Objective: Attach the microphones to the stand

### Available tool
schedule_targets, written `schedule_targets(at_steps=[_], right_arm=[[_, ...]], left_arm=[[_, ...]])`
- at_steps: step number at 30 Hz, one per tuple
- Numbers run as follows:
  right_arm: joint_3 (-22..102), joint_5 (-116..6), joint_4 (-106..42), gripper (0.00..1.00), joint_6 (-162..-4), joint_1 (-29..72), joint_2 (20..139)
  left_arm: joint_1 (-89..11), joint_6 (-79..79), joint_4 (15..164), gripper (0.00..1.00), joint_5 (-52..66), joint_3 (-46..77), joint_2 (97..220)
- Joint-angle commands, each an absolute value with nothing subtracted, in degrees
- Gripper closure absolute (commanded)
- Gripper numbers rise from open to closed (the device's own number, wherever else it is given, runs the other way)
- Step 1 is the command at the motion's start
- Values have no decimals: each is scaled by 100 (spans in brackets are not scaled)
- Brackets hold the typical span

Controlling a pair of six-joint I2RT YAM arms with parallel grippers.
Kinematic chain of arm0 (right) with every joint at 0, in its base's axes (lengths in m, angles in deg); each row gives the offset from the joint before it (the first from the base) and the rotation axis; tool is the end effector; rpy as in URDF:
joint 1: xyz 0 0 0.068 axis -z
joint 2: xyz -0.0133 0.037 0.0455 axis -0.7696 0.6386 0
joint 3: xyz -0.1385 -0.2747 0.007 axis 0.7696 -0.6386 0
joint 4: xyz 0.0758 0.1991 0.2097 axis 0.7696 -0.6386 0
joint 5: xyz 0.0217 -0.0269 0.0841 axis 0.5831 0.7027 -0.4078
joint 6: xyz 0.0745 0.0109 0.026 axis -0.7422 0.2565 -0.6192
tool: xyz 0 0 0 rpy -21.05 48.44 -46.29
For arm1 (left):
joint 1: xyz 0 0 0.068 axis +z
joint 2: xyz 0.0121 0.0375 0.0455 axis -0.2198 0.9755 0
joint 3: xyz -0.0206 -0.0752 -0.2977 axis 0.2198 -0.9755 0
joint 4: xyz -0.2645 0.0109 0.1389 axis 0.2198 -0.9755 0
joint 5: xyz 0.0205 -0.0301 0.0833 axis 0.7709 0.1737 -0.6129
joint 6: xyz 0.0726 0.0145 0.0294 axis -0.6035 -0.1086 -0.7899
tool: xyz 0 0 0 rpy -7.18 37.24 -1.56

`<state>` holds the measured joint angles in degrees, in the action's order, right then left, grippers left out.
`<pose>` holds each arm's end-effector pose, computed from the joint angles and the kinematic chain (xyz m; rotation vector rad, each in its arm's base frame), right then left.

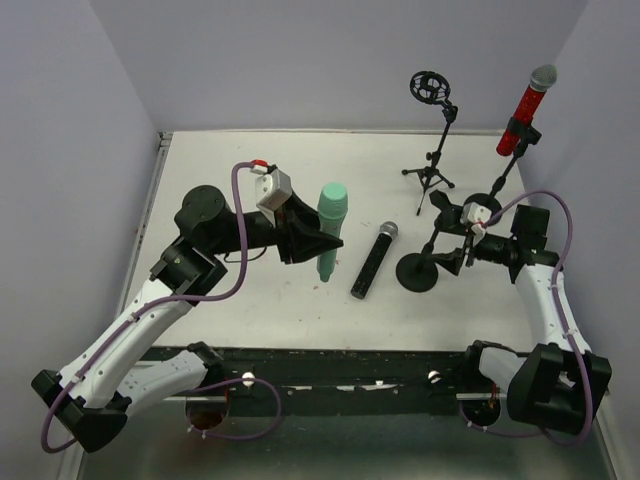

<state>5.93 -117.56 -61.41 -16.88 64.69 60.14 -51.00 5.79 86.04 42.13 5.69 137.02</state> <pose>0.2365 0.0060 0.2621 -1.1308 1.4983 0.6210 0.1588 -0.1858 0.4714 0.9353 1.3394 -1.3089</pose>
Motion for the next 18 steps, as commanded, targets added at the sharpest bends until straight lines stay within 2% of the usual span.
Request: schedule_targets(at_steps=[1, 12, 18], right_arm=[[427, -12420, -5388, 21, -2127, 6508, 6099], [463, -12790, -5176, 42, -2470, 6508, 6327], [655, -13018, -5693, 65, -1901, 6499, 6450]], left_arm=[[-5075, 758, 8844, 100, 4066, 615, 13686], [-5075, 987, 8932, 100, 3916, 527, 13712], [-5075, 925, 8818, 100, 3899, 579, 13765]])
